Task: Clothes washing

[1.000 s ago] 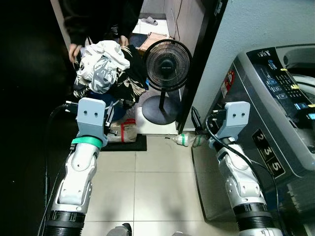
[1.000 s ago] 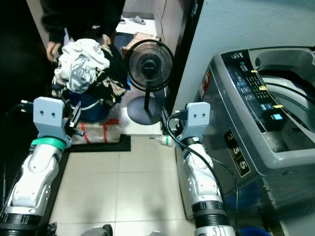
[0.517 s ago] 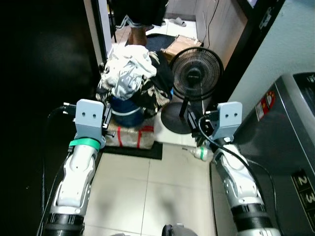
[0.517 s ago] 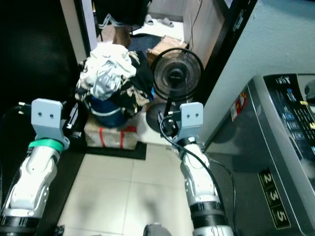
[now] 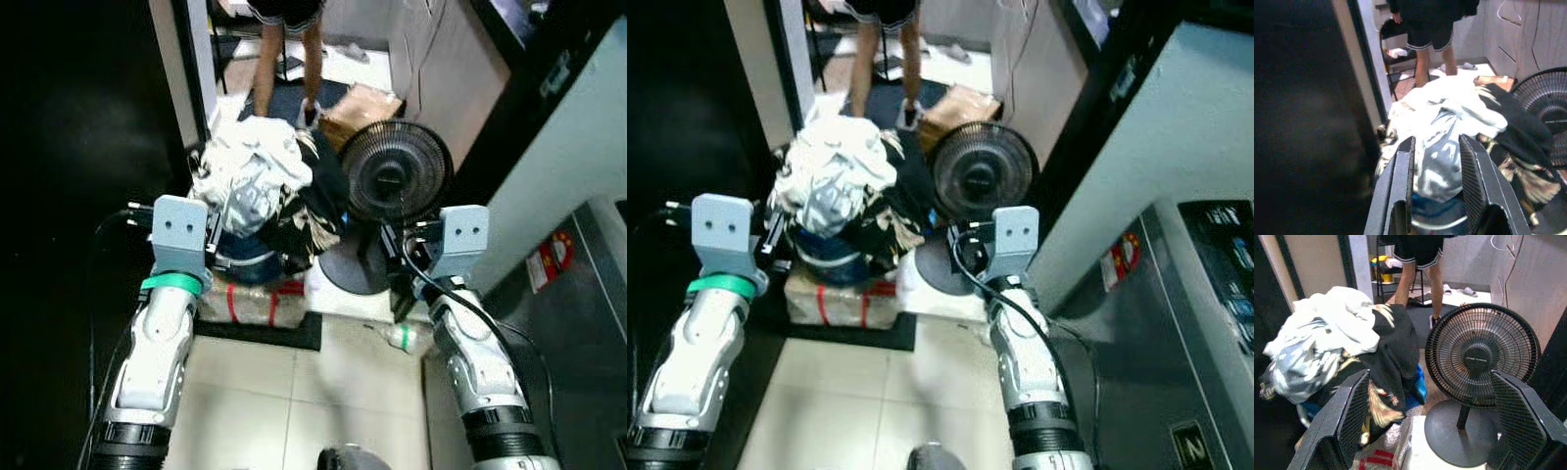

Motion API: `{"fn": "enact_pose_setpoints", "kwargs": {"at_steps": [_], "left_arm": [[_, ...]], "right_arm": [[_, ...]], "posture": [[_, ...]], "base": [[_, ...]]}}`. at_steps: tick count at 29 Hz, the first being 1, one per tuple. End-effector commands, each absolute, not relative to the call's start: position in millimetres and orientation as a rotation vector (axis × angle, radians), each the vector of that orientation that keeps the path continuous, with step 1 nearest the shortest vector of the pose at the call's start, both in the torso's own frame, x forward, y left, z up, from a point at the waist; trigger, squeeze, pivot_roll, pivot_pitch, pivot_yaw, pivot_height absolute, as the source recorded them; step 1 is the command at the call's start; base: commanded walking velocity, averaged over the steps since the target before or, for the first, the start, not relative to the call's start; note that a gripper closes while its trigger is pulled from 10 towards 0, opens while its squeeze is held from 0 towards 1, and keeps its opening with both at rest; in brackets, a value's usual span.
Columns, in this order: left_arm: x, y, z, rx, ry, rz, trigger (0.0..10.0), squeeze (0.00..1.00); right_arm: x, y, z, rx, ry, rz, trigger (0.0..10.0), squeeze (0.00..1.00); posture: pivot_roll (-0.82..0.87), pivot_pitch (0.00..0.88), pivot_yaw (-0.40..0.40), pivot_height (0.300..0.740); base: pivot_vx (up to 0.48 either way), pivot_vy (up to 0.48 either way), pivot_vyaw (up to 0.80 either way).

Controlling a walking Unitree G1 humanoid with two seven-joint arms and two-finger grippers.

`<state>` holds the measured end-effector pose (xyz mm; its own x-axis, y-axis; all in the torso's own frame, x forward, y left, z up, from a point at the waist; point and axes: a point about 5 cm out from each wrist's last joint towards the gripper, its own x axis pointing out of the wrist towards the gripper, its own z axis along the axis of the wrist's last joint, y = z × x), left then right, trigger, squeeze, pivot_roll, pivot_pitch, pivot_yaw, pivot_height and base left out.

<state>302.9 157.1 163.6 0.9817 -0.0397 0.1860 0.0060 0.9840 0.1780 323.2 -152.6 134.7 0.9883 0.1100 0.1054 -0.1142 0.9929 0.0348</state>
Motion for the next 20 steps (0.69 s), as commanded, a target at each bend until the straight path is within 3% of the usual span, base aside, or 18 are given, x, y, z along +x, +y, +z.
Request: {"fn": "enact_pose_setpoints", "kwargs": {"at_steps": [1,7,20], "left_arm": [[303,156,159,0.175,-0.172,-0.031,10.0,0.00],[306,154,158,0.156,-0.159,-0.033,10.0,0.00],[310,146,147,0.113,-0.083,-0.090,10.0,0.00]], "right_arm": [[322,-158,130,0.050,-0.084,0.096,10.0,0.00],[323,-157,130,0.059,-0.082,0.096,10.0,0.00],[319,-147,127,0.081,-0.077,0.127,10.0,0.00]], "posture": [[-0.03,0.000,-0.009,0.740],[-0.03,0.000,-0.010,0.740],[-0.03,0.000,-0.013,0.740]], "base": [[0.469,0.000,0.00],[0.449,0.000,0.00],[0.000,0.000,0.00]]}}
